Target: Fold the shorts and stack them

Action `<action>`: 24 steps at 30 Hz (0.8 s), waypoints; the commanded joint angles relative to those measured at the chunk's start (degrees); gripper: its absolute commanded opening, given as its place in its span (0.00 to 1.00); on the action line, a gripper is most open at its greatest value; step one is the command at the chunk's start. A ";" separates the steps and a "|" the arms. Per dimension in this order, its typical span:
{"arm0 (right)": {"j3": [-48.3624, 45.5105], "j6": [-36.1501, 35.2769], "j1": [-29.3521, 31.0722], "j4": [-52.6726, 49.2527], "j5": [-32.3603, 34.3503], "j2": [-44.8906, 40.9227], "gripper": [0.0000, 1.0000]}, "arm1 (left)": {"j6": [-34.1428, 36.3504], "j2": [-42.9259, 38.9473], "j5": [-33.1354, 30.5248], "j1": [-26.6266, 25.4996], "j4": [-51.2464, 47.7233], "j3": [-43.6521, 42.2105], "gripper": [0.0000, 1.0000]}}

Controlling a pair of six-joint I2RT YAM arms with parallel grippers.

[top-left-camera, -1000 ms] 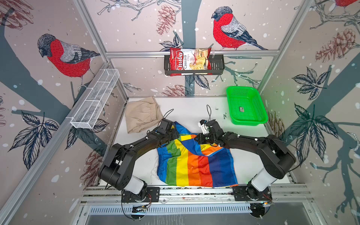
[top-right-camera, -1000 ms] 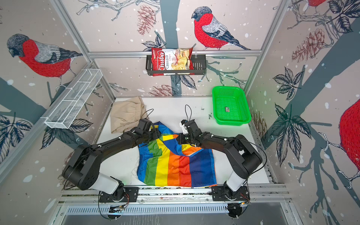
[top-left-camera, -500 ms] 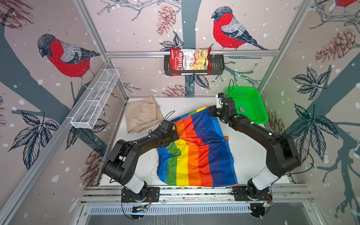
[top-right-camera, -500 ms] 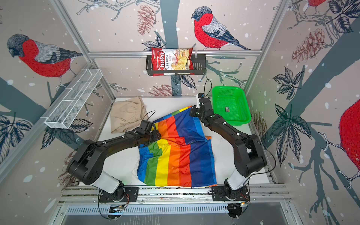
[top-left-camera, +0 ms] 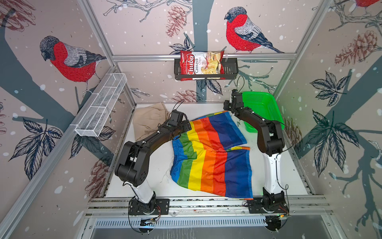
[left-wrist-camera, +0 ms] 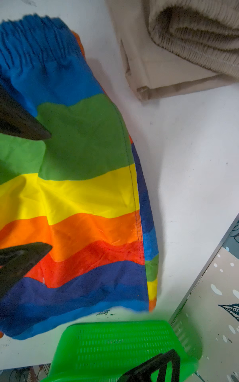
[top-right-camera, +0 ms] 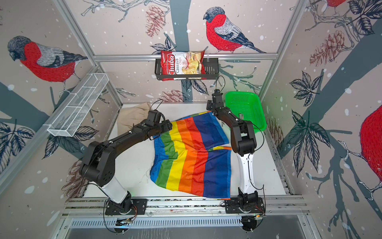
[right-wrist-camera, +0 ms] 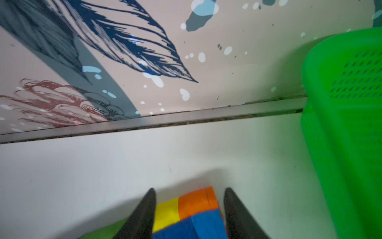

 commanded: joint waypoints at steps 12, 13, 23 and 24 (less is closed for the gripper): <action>-35.15 3.23 6.08 -0.52 9.89 -37.76 0.68 | 1.74 -21.87 -3.38 0.47 -12.04 -13.45 0.60; -37.75 4.12 7.03 -2.44 10.68 -40.66 0.68 | 1.78 -23.97 -3.52 0.47 -13.12 -15.02 0.60; -62.26 22.96 19.31 -32.78 8.91 -67.02 0.73 | 0.10 -41.23 -4.37 -3.60 -20.65 -29.58 0.60; -63.88 25.78 20.98 -35.71 8.15 -68.34 0.73 | -0.24 -42.21 -3.27 -4.72 -19.63 -30.24 0.60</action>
